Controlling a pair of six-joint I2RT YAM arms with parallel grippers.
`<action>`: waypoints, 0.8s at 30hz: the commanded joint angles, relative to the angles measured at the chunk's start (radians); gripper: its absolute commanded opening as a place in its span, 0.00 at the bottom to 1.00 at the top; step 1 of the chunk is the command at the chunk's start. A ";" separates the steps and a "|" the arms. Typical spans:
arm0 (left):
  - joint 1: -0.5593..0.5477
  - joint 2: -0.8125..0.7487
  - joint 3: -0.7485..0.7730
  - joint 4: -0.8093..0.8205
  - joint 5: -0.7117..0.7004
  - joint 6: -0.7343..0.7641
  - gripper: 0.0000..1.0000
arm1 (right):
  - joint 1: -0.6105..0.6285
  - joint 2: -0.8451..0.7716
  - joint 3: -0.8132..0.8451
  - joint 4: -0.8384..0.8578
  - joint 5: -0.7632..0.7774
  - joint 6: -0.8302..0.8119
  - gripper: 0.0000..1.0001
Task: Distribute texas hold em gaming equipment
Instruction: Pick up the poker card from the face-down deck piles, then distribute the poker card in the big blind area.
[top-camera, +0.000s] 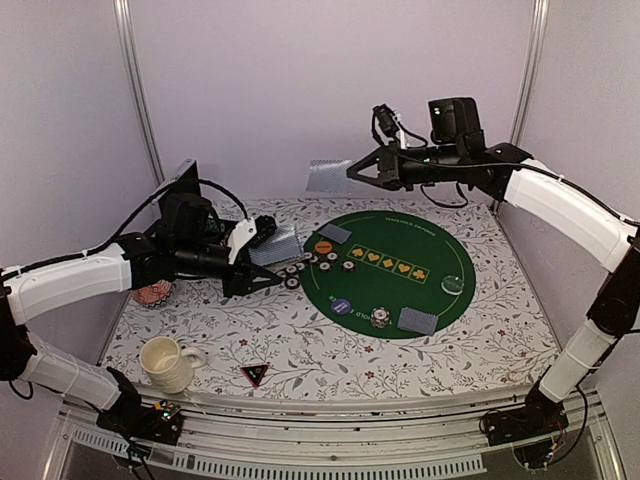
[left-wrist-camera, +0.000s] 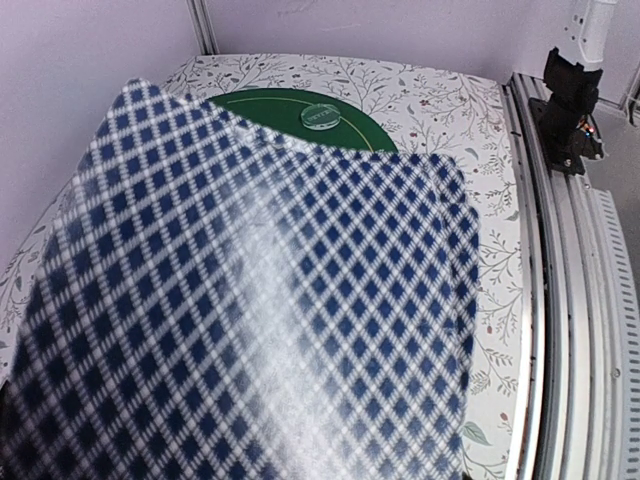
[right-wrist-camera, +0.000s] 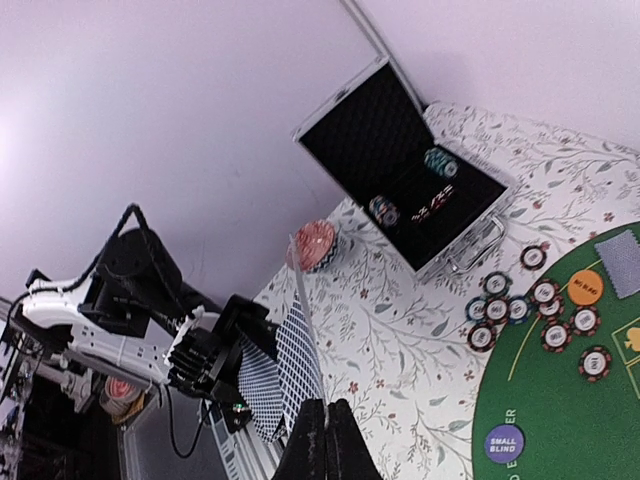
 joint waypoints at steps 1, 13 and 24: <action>0.012 -0.018 0.018 0.033 0.002 -0.008 0.38 | -0.112 -0.072 -0.130 0.302 0.050 0.155 0.01; 0.014 -0.023 0.018 0.028 -0.001 -0.003 0.38 | -0.202 0.429 0.040 0.511 0.052 0.334 0.01; 0.020 -0.021 0.018 0.029 0.003 -0.002 0.38 | -0.221 0.880 0.348 0.525 0.011 0.449 0.01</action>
